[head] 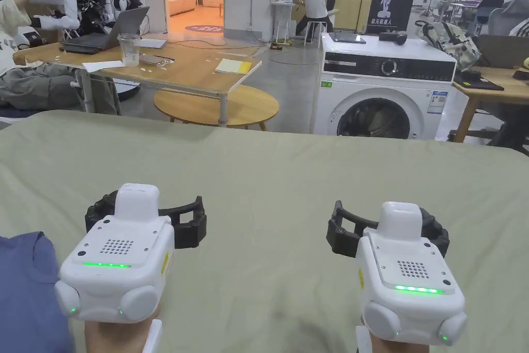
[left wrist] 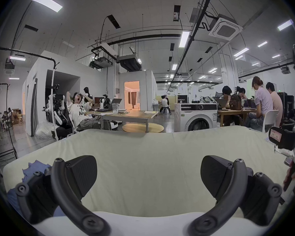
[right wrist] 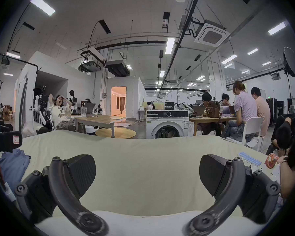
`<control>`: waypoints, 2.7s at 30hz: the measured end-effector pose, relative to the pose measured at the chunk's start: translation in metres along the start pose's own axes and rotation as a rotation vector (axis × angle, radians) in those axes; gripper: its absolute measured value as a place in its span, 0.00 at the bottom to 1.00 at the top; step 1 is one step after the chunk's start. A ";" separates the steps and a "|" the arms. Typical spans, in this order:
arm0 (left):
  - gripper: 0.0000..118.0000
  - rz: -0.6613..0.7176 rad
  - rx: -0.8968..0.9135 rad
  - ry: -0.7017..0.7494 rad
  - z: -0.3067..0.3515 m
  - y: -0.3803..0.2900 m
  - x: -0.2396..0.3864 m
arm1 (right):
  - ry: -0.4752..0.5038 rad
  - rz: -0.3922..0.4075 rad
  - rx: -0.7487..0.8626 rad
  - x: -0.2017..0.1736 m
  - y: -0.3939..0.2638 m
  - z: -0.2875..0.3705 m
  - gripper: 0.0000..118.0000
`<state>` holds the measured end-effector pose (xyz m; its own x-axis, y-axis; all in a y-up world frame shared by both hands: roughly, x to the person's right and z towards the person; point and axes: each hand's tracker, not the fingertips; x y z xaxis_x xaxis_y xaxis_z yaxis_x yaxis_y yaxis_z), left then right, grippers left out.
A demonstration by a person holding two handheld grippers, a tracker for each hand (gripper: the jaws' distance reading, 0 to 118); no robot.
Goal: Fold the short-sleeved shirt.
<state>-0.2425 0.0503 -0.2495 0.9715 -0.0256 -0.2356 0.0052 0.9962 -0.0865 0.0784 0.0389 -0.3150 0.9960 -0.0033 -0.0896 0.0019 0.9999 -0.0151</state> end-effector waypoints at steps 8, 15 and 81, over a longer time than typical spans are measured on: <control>1.00 -0.007 -0.005 0.011 0.000 0.000 0.000 | -0.027 0.044 -0.010 -0.002 0.000 0.001 1.00; 1.00 0.026 0.004 -0.004 0.001 0.000 -0.001 | -0.024 0.050 -0.027 0.000 -0.001 -0.002 1.00; 0.00 0.288 -0.693 0.246 0.067 -0.004 -0.267 | 0.361 0.075 -0.165 -0.209 -0.001 0.016 0.00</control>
<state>-0.4862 0.0591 -0.1217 0.8312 0.1276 -0.5411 -0.4664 0.6898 -0.5537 -0.1281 0.0391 -0.2808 0.8974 0.0354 -0.4398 -0.1135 0.9818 -0.1526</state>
